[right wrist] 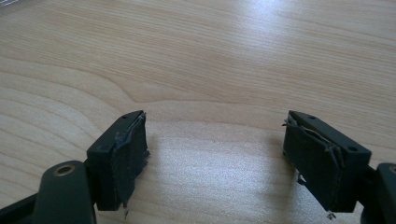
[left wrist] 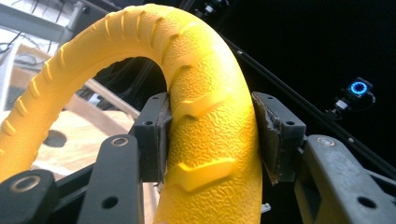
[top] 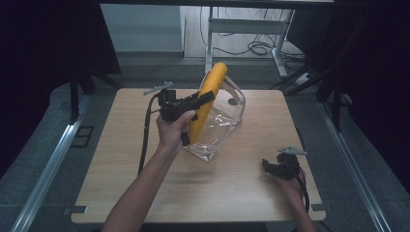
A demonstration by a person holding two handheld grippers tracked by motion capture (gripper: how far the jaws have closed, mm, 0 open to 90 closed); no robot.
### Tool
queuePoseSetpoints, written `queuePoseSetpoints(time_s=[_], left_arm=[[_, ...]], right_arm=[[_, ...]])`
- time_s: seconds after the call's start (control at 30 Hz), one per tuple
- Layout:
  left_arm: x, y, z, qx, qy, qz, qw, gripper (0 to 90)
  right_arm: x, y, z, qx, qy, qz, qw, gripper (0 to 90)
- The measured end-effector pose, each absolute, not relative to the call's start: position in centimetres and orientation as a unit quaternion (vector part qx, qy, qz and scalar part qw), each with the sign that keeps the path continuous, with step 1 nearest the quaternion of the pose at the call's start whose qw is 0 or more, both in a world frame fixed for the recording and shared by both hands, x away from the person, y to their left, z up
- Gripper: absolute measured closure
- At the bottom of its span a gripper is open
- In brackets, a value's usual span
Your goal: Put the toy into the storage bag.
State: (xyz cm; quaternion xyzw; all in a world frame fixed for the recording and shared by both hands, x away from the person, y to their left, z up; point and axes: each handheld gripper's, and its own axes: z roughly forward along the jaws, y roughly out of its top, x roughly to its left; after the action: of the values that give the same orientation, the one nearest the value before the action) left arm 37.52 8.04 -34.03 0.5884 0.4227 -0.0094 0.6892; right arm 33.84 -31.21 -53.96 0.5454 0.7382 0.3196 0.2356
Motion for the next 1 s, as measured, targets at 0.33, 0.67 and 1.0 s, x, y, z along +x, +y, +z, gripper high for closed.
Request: queuePoseSetpoints(time_s=[0.33, 0.67, 1.0], left_arm=[[38.8, 8.3, -36.8, 0.584, 0.458, -0.011, 0.67, 50.2], [39.3, 7.9, -37.5, 0.591, 0.46, -0.014, 0.662, 49.7], [39.6, 7.5, -37.8, 0.595, 0.463, -0.011, 0.657, 48.7]], right_arm=[[33.8, -31.2, -53.9, 0.545, 0.739, 0.319, 0.236, 22.0], [33.8, -31.2, -54.0, 0.544, 0.739, 0.319, 0.236, 22.1], [33.8, -31.2, -54.0, 0.545, 0.739, 0.319, 0.236, 22.1]])
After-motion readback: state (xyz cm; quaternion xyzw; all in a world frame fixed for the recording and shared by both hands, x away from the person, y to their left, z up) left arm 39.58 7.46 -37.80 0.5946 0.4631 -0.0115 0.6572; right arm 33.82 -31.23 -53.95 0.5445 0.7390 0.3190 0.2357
